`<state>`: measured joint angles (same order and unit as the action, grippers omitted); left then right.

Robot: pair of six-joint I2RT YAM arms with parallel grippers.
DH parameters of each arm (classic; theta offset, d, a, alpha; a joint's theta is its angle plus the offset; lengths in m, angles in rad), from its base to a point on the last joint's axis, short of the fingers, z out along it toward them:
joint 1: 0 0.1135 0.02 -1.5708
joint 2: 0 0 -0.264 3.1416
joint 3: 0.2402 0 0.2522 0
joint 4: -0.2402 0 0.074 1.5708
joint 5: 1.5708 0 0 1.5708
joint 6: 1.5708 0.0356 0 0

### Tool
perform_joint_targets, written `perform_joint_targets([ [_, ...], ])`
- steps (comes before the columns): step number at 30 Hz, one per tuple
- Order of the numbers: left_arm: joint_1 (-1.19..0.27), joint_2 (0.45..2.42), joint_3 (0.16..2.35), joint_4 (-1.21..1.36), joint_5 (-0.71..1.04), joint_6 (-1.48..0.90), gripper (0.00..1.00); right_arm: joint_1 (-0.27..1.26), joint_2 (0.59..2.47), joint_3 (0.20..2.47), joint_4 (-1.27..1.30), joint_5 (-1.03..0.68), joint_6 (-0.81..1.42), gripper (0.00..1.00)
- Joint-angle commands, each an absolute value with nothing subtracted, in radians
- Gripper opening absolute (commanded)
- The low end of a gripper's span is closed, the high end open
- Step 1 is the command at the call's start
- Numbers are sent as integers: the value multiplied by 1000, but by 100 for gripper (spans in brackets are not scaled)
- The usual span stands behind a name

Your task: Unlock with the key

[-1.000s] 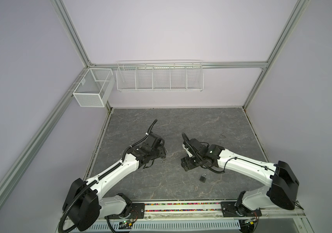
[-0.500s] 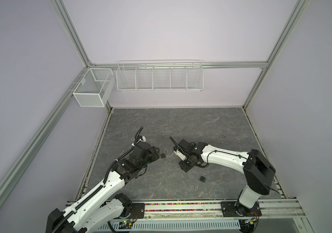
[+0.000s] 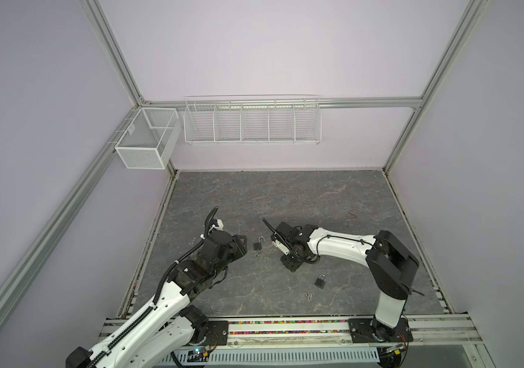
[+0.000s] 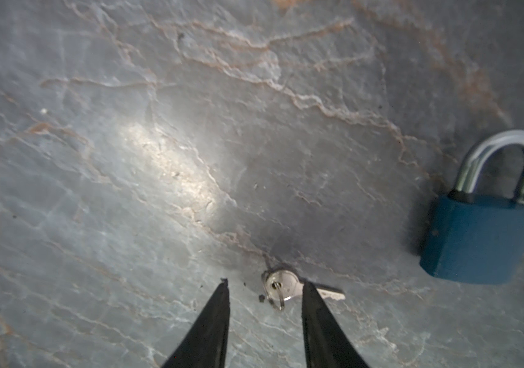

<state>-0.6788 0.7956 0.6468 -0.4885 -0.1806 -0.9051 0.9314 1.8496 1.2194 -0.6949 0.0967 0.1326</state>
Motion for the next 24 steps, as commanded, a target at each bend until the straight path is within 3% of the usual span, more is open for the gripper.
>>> perform_joint_targets([
  [1,-673,788,628,-496,-202,-921,56,935,1870,1230,-711,118,109,36],
  [24,-673,815,597,-442,-189,-951,56,936,1898,1215,-678,127,113,22],
])
